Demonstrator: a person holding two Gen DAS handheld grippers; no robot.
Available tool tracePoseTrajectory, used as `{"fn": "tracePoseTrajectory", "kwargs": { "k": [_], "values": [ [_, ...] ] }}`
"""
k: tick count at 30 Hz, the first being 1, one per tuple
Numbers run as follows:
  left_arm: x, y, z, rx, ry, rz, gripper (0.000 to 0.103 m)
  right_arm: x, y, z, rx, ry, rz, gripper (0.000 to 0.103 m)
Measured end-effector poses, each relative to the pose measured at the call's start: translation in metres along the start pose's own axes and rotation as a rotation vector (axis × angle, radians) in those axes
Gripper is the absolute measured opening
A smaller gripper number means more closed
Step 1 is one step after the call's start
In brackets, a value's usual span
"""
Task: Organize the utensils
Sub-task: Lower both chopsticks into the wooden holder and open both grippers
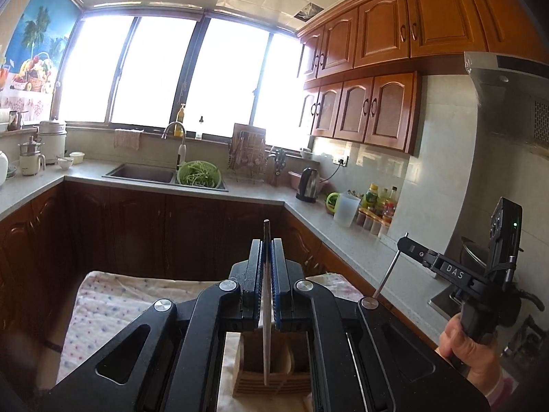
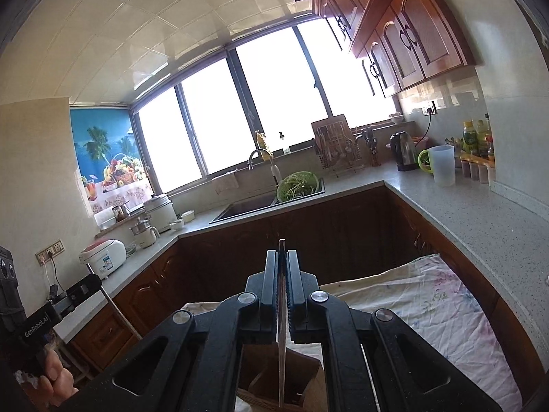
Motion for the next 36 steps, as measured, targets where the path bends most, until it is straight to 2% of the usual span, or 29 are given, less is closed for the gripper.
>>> {"fn": "tracePoseTrajectory", "kwargs": {
  "k": [5, 12, 18, 22, 24, 36],
  "values": [
    [-0.009, 0.014, -0.030, 0.005, -0.020, 0.034, 0.004, -0.008, -0.006, -0.028, -0.021, -0.002, 0.009, 0.004],
    [-0.050, 0.039, -0.060, 0.038, -0.021, 0.108, 0.004, -0.053, -0.010, -0.052, -0.052, 0.011, -0.003, 0.004],
    [-0.079, 0.053, -0.077, 0.059, 0.012, 0.127, 0.004, -0.078, -0.015, -0.059, -0.050, 0.017, -0.046, 0.004],
    [-0.092, 0.056, -0.088, 0.066, 0.065, 0.125, 0.004, -0.088, -0.016, -0.063, -0.063, 0.040, -0.048, 0.004],
    [-0.097, 0.057, -0.092, 0.072, 0.088, 0.122, 0.005, -0.091, -0.018, -0.066, -0.063, 0.052, -0.051, 0.004],
    [-0.095, 0.055, -0.094, 0.090, 0.110, 0.110, 0.005, -0.091, -0.021, -0.069, -0.063, 0.105, -0.053, 0.008]
  ]
}}
Point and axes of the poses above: each gripper's, at about its wrist camera, not at the fingertips, and z roughly against the way its jaws point, y to its left, x to its top, the point moved 1 cm from there along -z, roughly the way its jaws point, and after that the axes turned 10 degrees about z, right-handed, at the moved point
